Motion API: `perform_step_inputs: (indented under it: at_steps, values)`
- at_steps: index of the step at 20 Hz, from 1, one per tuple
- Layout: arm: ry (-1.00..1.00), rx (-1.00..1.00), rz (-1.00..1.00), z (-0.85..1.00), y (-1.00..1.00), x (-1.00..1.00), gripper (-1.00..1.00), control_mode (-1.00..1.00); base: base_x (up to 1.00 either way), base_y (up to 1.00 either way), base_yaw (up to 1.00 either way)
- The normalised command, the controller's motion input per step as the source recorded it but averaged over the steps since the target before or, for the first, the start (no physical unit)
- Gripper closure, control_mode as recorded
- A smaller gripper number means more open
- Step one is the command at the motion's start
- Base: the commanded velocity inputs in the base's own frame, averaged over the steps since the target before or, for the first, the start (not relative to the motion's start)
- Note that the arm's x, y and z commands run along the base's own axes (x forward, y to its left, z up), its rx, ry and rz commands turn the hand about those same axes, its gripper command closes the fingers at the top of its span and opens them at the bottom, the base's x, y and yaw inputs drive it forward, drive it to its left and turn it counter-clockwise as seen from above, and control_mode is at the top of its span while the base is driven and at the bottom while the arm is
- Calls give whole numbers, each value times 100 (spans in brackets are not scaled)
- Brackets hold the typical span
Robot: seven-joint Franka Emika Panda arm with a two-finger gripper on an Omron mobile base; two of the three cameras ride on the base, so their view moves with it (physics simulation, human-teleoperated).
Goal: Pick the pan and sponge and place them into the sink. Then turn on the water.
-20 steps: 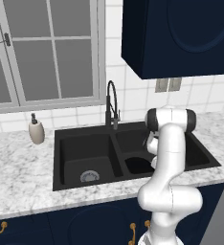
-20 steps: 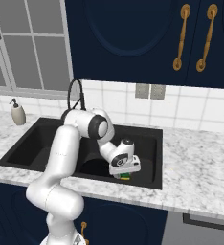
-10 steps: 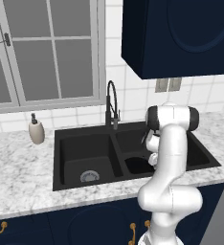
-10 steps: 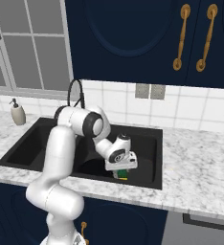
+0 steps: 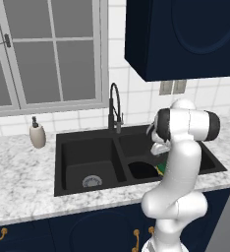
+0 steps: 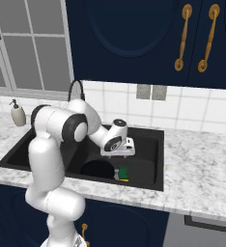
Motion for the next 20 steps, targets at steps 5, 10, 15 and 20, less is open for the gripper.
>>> perform_step_inputs:
  at_steps: [5,10,15,20]
  values:
    - [-13,8,-14,100,7,-33,-100,-100,0,0,0]
    - [1,2,-11,84,14,-6,-100,-100,0,0,0]
    - [0,7,0,4,2,0,-100,-100,0,0,0]
    - [-17,37,-2,41,39,0,-100,-100,0,0,0]
